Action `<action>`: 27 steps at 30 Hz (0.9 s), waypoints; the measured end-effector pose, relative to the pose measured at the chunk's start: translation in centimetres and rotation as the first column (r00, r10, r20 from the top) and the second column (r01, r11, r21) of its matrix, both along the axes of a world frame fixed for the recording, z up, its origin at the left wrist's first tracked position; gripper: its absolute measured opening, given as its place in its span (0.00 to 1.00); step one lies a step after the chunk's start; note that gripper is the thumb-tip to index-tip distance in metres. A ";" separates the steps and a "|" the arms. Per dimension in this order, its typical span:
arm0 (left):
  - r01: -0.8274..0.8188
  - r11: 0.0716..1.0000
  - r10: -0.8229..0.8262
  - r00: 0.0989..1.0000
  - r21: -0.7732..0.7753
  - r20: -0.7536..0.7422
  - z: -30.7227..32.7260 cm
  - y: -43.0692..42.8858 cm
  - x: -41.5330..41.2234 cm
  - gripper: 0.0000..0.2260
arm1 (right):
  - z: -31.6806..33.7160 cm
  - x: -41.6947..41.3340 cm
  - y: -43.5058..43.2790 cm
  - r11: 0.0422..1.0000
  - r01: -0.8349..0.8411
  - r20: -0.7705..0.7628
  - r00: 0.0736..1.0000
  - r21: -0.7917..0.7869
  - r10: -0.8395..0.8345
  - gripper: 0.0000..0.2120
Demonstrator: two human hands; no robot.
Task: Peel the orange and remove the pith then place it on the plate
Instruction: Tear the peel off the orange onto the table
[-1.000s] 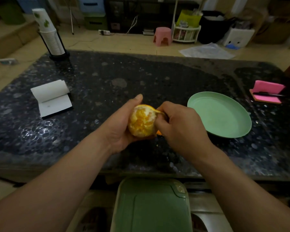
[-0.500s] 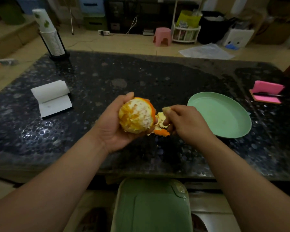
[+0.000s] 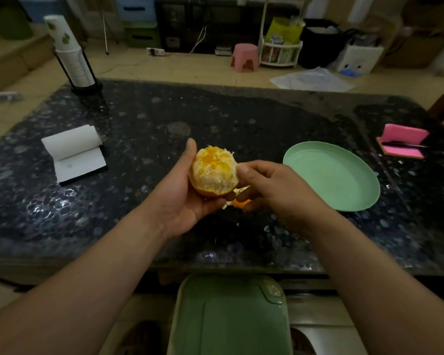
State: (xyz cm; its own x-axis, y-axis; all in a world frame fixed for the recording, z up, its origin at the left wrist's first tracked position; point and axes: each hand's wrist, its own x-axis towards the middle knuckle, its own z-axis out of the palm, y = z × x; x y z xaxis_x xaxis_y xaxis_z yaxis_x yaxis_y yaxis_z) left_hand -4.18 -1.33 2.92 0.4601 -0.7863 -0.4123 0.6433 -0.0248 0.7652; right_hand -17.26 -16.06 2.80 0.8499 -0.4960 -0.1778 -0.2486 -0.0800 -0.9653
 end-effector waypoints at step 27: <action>-0.142 0.990 0.134 0.940 0.003 0.314 -0.8 -0.2 -1.0 0.27 | 0.0 -0.4 1.6 0.987 -0.042 0.020 0.999 -0.156 0.045 0.14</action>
State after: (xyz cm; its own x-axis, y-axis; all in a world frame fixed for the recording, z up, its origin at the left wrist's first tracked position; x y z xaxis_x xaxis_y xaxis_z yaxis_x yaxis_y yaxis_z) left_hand -5.22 -1.54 2.10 0.6722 -0.6971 -0.2495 0.3705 0.0249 0.9285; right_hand -17.62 -14.42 2.80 0.8743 -0.4785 -0.0811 -0.2188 -0.2394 -0.9460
